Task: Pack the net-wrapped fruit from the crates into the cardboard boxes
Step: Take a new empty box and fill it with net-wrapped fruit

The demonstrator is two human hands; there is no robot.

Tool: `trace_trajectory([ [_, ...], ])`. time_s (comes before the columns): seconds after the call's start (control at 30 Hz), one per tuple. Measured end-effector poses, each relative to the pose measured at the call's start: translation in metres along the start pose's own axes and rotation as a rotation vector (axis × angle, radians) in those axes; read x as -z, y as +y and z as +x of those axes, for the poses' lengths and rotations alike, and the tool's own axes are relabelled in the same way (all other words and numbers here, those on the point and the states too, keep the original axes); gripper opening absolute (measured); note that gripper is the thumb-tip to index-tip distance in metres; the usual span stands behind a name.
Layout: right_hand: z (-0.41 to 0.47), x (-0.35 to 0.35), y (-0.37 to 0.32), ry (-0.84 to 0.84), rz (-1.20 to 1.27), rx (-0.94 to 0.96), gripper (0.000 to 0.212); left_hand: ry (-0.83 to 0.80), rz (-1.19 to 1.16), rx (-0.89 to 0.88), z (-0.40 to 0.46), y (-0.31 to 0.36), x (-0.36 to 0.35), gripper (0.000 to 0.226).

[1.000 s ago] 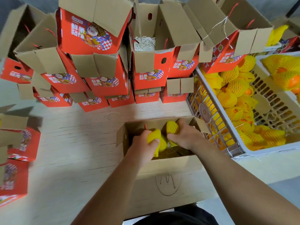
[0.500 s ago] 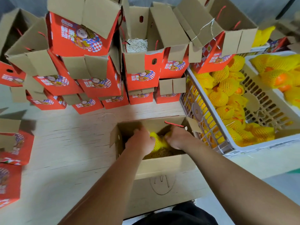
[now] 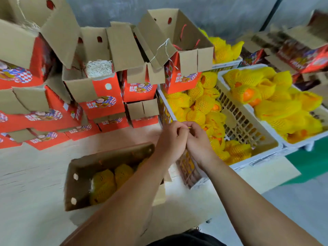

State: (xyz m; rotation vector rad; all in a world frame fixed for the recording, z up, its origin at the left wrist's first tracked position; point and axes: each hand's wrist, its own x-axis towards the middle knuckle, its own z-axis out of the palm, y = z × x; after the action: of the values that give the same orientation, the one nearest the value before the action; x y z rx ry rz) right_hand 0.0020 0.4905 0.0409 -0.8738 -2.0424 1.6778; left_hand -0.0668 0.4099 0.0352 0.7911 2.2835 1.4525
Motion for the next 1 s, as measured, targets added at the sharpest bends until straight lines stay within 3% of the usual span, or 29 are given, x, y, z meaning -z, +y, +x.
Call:
trace_trajectory([
  [0.1, 0.034, 0.046, 0.018, -0.015, -0.139, -0.027, 0.017, -0.024, 0.208, -0.01, 0.031, 0.013, -0.038, 0.02],
  [0.17, 0.063, 0.078, 0.037, -0.029, -0.355, -0.047, 0.019, -0.056, 0.387, -0.018, 0.049, 0.014, -0.057, 0.019],
  [0.3, 0.105, 0.111, 0.076, -0.355, -0.818, -0.066, 0.037, -0.044, 0.81, -0.078, 0.058, 0.001, -0.084, 0.023],
  [0.37, 0.12, 0.115, 0.088, -0.387, -0.93, -0.007, 0.04, -0.023, 0.972, -0.085, 0.055, -0.005, -0.096, 0.024],
  [0.43, 0.136, 0.116, 0.093, -0.301, -0.936, 0.065, 0.043, -0.004, 0.993, -0.092, 0.058, -0.009, -0.101, 0.022],
  [0.5, 0.153, 0.117, 0.092, -0.251, -0.965, 0.115, 0.064, 0.028, 0.934, -0.077, 0.062, -0.009, -0.101, 0.02],
  [0.7, 0.208, 0.125, 0.086, -0.403, -1.328, 0.241, 0.113, 0.049, 0.979, -0.017, 0.064, -0.008, -0.107, 0.02],
  [0.8, 0.227, 0.128, 0.085, -0.303, -1.484, 0.333, 0.092, 0.117, 0.924, 0.005, 0.067, -0.006, -0.105, 0.02],
  [0.9, 0.239, 0.129, 0.088, -0.283, -1.454, 0.529, 0.063, 0.133, 0.899, -0.003, 0.069, -0.005, -0.103, 0.022],
  [1.0, 0.243, 0.132, 0.091, -0.317, -1.422, 0.526, 0.074, 0.119, 0.889, 0.013, 0.068, -0.007, -0.103, 0.023],
])
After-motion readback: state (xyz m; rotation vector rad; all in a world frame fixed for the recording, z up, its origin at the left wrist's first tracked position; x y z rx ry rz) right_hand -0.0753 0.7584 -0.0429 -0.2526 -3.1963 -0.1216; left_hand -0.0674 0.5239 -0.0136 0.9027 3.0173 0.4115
